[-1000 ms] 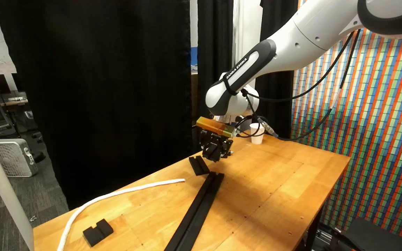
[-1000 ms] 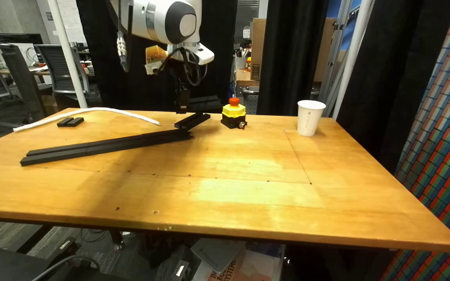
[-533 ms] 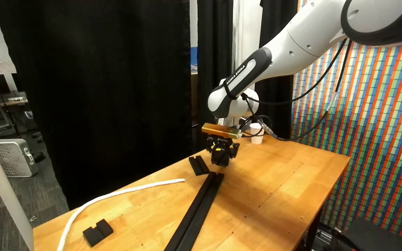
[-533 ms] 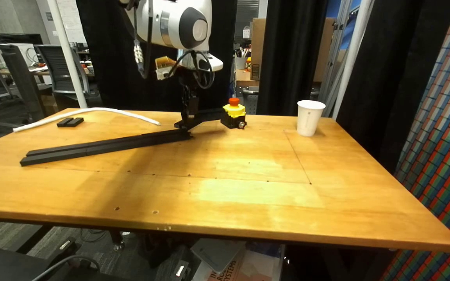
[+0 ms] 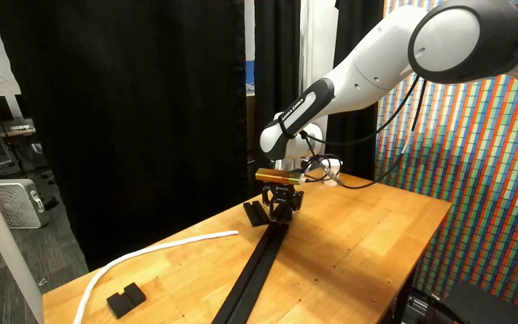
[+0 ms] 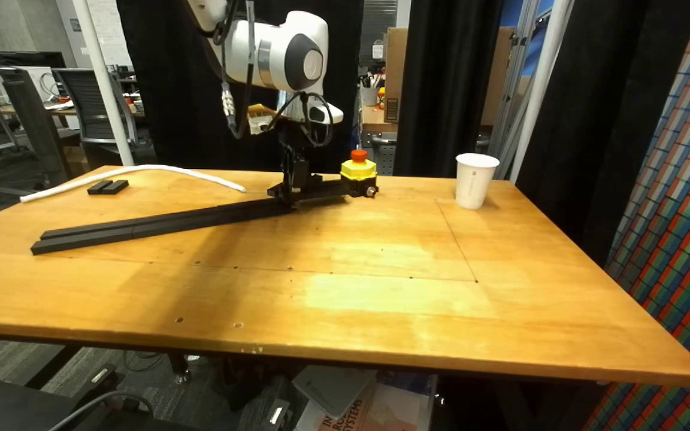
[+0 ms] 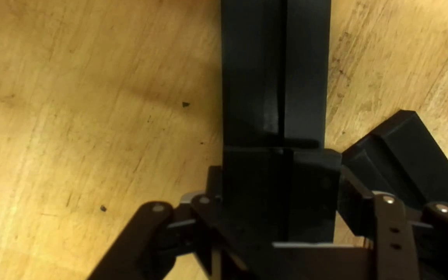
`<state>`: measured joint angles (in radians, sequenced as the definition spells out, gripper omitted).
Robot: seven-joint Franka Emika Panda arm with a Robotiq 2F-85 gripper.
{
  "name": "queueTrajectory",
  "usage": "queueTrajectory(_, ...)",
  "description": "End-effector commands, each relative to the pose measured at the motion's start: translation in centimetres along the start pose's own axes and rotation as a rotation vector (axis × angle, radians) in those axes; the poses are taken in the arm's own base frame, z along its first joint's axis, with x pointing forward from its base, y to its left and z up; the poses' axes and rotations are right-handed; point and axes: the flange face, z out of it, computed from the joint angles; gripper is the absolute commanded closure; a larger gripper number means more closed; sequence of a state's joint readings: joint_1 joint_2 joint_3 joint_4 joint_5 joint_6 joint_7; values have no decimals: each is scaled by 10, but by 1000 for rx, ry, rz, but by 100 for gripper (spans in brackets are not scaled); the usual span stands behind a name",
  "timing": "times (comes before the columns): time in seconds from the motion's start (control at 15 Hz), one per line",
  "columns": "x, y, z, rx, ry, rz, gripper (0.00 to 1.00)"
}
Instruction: Organize the black objects in a line
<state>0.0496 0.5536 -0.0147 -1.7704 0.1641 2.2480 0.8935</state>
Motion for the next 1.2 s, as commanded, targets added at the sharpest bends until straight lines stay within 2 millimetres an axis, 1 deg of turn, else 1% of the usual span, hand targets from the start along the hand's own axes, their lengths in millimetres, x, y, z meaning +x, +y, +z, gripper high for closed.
queueTrajectory(0.0,10,-16,0,-24,-1,-33,55)
queueTrajectory(0.47,20,-15,5,-46,-9,-31,55)
queueTrajectory(0.87,23,-12,1,-47,-2,-30,55)
queueTrajectory(1.13,25,-13,5,-46,-7,-37,55)
